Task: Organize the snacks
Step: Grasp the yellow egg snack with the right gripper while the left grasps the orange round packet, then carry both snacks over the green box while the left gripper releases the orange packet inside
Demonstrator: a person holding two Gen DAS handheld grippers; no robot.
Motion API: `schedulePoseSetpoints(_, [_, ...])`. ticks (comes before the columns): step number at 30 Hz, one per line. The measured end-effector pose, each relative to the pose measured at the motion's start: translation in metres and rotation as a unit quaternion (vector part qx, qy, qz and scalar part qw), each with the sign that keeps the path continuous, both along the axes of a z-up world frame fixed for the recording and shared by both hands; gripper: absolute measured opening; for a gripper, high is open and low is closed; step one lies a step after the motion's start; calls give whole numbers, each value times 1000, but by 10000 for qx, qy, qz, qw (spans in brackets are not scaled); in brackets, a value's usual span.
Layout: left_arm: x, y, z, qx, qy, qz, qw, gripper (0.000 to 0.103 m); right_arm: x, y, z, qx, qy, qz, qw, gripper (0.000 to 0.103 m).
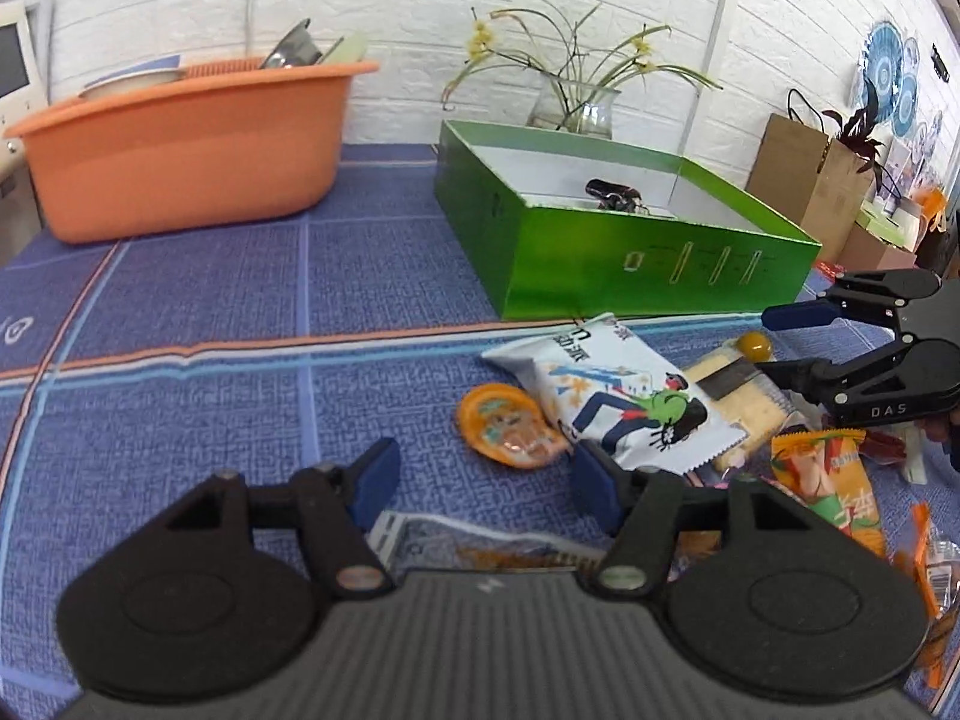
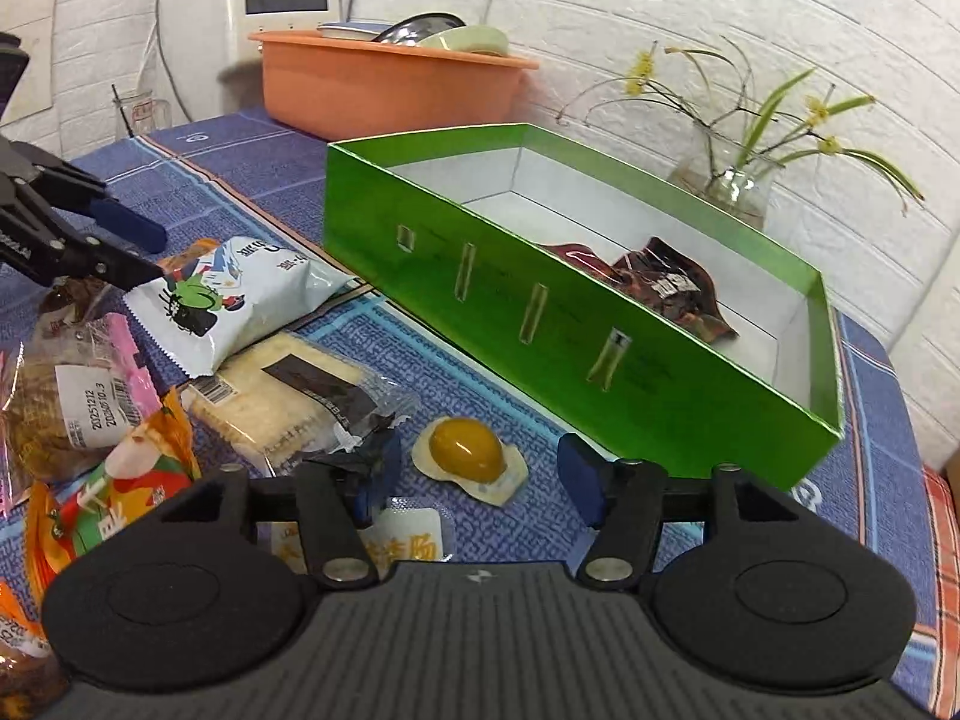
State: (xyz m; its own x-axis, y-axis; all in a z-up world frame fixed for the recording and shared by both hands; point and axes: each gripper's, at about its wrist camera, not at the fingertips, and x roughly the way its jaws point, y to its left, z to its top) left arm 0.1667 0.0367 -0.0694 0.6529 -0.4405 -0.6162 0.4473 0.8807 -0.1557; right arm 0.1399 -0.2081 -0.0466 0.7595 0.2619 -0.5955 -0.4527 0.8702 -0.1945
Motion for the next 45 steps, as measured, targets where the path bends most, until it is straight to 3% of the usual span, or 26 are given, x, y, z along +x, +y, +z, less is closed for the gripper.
schedulePoseSetpoints(8, [17, -26, 3, 310, -30, -534, 9981, 65, 7, -2, -4, 493, 175, 218, 9984, 93])
schedulePoseSetpoints(11, [18, -28, 3, 293, 6, -556, 9980, 64, 6, -3, -4, 700, 284, 253, 9968, 72])
schedulePoseSetpoints(12, [18, -28, 3, 291, 8, -549, 9981, 62, 6, -3, -3, 722, 309, 240, 9966, 67])
schedulePoseSetpoints(14, [12, -29, 3, 297, -36, -519, 9982, 40, 1, 1, -3, 654, 296, 137, 9973, 63])
schedulePoseSetpoints(17, [0, -32, 2, 349, -109, -445, 9983, 40, -9, 3, -3, 644, 267, -63, 9975, 60])
schedulePoseSetpoints(18, [-4, -33, 1, 343, -135, -438, 9984, 35, -13, 2, -2, 691, 219, -125, 9973, 52])
schedulePoseSetpoints(21, [-16, -33, 0, 335, -236, -349, 9986, 31, -23, -6, 2, 1007, 180, -382, 9940, 52])
schedulePoseSetpoints(31, [-37, -27, 3, 108, -375, 90, 9992, 31, -77, -29, 20, 1879, -209, -902, 9778, 52])
schedulePoseSetpoints(41, [-86, -13, 28, -30, -653, 532, 9964, 31, -124, -18, 32, 2050, -593, -852, 9732, 52])
schedulePoseSetpoints(45, [-109, -21, 56, -13, -1060, 755, 9915, 31, -135, -6, 40, 1872, -784, -874, 9753, 52])
